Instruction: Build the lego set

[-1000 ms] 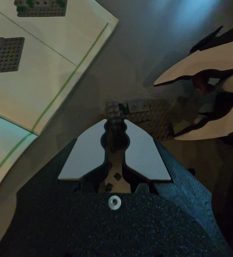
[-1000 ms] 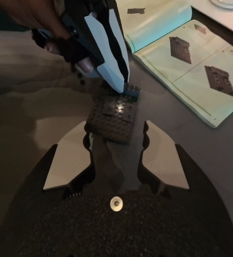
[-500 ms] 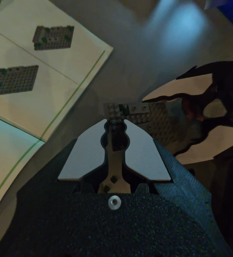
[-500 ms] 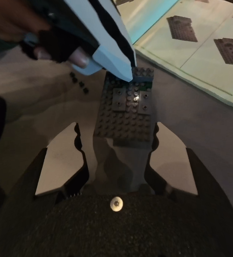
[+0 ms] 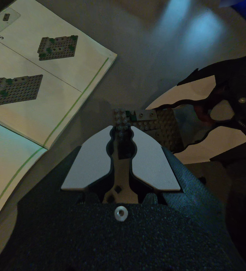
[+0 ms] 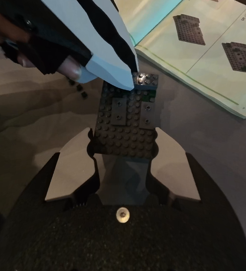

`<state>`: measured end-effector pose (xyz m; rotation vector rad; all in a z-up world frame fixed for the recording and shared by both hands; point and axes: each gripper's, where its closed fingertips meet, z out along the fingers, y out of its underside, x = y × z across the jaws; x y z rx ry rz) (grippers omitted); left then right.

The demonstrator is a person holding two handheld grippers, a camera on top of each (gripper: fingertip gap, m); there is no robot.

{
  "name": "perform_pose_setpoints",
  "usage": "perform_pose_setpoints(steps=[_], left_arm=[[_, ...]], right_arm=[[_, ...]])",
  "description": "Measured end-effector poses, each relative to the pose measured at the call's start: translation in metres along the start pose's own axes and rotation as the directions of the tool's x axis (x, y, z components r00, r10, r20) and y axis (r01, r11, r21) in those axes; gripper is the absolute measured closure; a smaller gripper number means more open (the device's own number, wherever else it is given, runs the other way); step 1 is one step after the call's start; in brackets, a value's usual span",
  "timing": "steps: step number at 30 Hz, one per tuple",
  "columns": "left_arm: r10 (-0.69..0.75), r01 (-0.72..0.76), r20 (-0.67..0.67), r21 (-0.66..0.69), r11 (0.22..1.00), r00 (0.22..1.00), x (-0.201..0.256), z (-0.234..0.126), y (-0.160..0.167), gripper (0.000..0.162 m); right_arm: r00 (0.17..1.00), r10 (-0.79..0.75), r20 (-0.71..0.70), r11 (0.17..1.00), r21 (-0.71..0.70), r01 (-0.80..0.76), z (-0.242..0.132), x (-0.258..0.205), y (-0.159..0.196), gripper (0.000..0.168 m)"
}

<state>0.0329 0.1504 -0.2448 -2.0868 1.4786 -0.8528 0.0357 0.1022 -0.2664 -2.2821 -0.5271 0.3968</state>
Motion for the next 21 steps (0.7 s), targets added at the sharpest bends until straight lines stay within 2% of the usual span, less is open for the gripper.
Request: perform_pose_setpoints(steps=[2, 7, 14, 19, 21], left_arm=[[0.014, -0.013, -0.007, 0.008, 1.0, 1.0, 0.002, -0.002, 0.0, 0.143], [0.023, -0.023, -0.039, 0.011, 1.0, 0.999, 0.006, -0.009, 0.003, 0.12], [-0.031, 0.033, -0.073, 0.026, 0.999, 0.997, -0.004, -0.031, 0.019, 0.123], [-0.129, 0.147, -0.228, 0.066, 0.987, 0.965, 0.007, -0.043, 0.026, 0.124], [-0.189, 0.234, -0.342, 0.096, 0.967, 0.921, 0.017, -0.051, 0.024, 0.123]], right_arm=[[1.0, 0.0, 0.017, 1.0, 0.006, 0.0, 0.0, -0.001, 0.001, 0.092], [0.999, -0.016, 0.041, 1.0, 0.005, 0.016, -0.002, -0.001, 0.004, 0.092], [0.99, -0.08, 0.117, 0.993, 0.093, 0.069, -0.009, -0.006, -0.001, 0.092], [0.958, -0.216, 0.191, 0.957, 0.237, 0.168, -0.028, -0.017, -0.018, 0.092], [0.936, -0.278, 0.218, 0.936, 0.281, 0.212, -0.038, -0.02, -0.023, 0.092]])
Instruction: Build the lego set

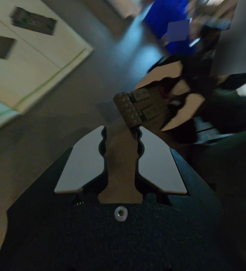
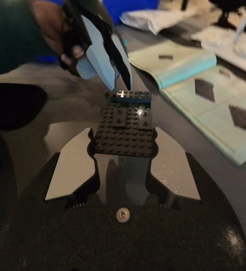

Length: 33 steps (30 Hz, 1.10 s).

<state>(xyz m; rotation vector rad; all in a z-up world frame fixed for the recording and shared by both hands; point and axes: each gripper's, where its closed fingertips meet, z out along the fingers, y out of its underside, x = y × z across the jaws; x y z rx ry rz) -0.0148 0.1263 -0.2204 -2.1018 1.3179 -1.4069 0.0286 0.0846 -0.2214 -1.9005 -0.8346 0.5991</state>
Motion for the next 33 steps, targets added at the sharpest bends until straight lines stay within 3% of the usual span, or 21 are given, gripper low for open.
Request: perform_pose_setpoints(steps=[6, 10, 18, 28, 33], left_arm=[[-0.22, 0.271, -0.332, 0.114, 0.956, 0.917, 0.042, -0.007, -0.003, 0.122], [-0.282, 0.357, -0.425, 0.106, 0.928, 0.86, 0.061, -0.001, 0.007, 0.124], [-0.313, 0.396, -0.436, 0.111, 0.912, 0.844, 0.067, 0.004, 0.02, 0.137], [-0.335, 0.419, -0.403, 0.139, 0.897, 0.852, 0.061, 0.002, 0.029, 0.139], [-0.341, 0.436, -0.366, 0.217, 0.873, 0.866, 0.054, -0.01, 0.028, 0.14]], right_arm=[[0.972, -0.151, 0.177, 0.988, 0.054, 0.143, -0.014, -0.02, -0.011, 0.092], [0.935, -0.225, 0.274, 0.974, 0.065, 0.215, -0.014, -0.035, -0.012, 0.092], [0.888, -0.303, 0.347, 0.952, 0.063, 0.301, -0.008, -0.048, -0.007, 0.092], [0.86, -0.34, 0.38, 0.934, 0.034, 0.355, -0.001, -0.047, 0.0, 0.092], [0.828, -0.376, 0.415, 0.915, 0.025, 0.403, 0.013, -0.045, -0.004, 0.092]])
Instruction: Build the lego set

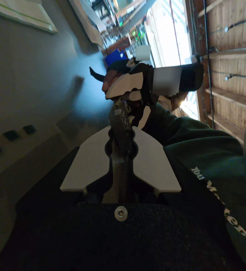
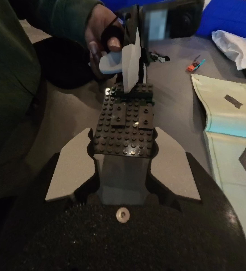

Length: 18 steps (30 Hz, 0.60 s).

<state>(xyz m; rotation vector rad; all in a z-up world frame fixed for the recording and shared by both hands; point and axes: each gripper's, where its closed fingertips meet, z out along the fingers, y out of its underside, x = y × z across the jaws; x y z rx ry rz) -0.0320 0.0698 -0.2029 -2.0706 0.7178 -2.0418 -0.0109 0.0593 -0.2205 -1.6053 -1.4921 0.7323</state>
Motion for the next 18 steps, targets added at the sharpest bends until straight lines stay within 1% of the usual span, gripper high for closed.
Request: perform_pose_setpoints(steps=[6, 10, 13, 18], left_arm=[[-0.003, 0.002, 0.002, 0.124, 0.992, 1.0, 0.003, -0.025, -0.008, 0.142], [-0.008, 0.006, 0.01, 0.184, 0.983, 1.0, 0.002, -0.037, -0.007, 0.146], [-0.027, 0.024, 0.008, 0.217, 0.976, 1.0, 0.002, -0.042, -0.004, 0.146], [-0.152, 0.147, 0.001, 0.249, 0.957, 0.988, -0.005, -0.043, 0.004, 0.146]], right_arm=[[0.996, -0.065, 0.066, 0.998, -0.019, 0.066, 0.017, 0.01, -0.016, 0.092], [0.991, -0.061, 0.119, 0.997, -0.048, 0.067, 0.024, 0.012, -0.022, 0.091], [0.987, -0.032, 0.161, 0.997, -0.069, 0.044, 0.027, 0.011, -0.023, 0.09], [0.97, 0.08, 0.231, 0.994, -0.093, -0.06, 0.034, 0.007, -0.024, 0.091]])
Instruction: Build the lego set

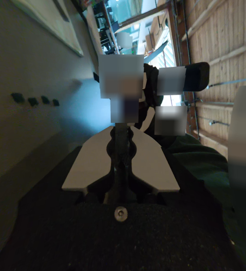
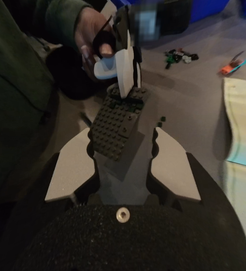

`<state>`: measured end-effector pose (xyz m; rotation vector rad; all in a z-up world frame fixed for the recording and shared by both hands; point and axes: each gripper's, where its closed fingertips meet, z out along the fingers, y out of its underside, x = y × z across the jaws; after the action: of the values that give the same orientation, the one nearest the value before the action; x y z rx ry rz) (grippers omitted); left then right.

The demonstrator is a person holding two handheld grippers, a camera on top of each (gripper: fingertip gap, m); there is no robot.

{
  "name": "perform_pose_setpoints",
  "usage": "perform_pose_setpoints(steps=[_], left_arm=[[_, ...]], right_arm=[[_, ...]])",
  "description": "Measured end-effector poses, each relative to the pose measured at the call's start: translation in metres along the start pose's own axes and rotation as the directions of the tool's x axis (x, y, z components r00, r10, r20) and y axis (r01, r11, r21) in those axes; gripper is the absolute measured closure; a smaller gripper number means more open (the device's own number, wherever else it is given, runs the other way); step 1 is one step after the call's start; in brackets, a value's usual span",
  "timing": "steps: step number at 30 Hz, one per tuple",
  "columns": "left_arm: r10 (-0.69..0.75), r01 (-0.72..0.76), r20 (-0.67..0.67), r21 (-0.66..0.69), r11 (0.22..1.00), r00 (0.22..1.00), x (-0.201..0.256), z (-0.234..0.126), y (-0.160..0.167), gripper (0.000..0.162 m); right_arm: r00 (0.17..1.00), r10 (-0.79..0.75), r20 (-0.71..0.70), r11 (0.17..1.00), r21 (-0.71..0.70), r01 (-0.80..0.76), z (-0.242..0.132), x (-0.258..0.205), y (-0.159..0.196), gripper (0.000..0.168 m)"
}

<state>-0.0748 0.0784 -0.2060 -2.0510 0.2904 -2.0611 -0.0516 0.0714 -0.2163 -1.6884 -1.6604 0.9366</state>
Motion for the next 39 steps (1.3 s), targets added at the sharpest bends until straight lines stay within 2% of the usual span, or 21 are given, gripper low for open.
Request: perform_pose_setpoints(steps=[3, 6, 9, 14, 18, 23, 27, 34, 39], left_arm=[[-0.044, 0.043, 0.012, 0.02, 0.999, 0.999, -0.006, -0.004, -0.002, 0.146], [-0.03, 0.028, 0.038, 0.054, 0.998, 0.999, -0.011, -0.012, -0.012, 0.146], [0.002, -0.009, 0.075, 0.096, 0.995, 0.997, -0.015, -0.019, -0.021, 0.146], [0.05, -0.067, 0.129, 0.13, 0.989, 0.99, -0.02, -0.026, -0.028, 0.146], [0.085, -0.105, 0.147, 0.134, 0.985, 0.985, -0.02, -0.025, -0.032, 0.146], [0.115, -0.137, 0.165, 0.123, 0.983, 0.979, -0.018, -0.023, -0.03, 0.146], [0.107, -0.132, 0.163, 0.146, 0.981, 0.981, -0.013, -0.03, -0.025, 0.146], [0.084, -0.118, 0.168, 0.204, 0.972, 0.982, -0.01, -0.051, -0.015, 0.146], [0.094, -0.129, 0.162, 0.221, 0.967, 0.982, -0.007, -0.055, -0.014, 0.146]], right_arm=[[0.999, 0.042, -0.009, 0.999, 0.019, -0.041, -0.001, 0.005, -0.005, 0.093], [0.996, 0.024, -0.088, 0.999, 0.035, -0.021, -0.011, 0.01, -0.015, 0.1], [0.994, -0.051, -0.1, 0.999, 0.009, 0.052, -0.013, -0.016, -0.022, 0.109], [0.993, -0.118, 0.011, 0.988, -0.102, 0.119, 0.029, -0.087, -0.004, 0.117], [0.975, -0.202, 0.091, 0.968, -0.129, 0.213, 0.07, -0.116, 0.001, 0.12], [0.922, -0.303, 0.241, 0.935, -0.113, 0.336, 0.095, -0.128, -0.003, 0.137], [0.889, -0.334, 0.312, 0.906, -0.156, 0.394, 0.104, -0.128, 0.003, 0.14], [0.866, -0.348, 0.361, 0.879, -0.197, 0.435, 0.109, -0.13, 0.014, 0.142], [0.867, -0.352, 0.353, 0.875, -0.205, 0.438, 0.114, -0.135, 0.018, 0.152]])
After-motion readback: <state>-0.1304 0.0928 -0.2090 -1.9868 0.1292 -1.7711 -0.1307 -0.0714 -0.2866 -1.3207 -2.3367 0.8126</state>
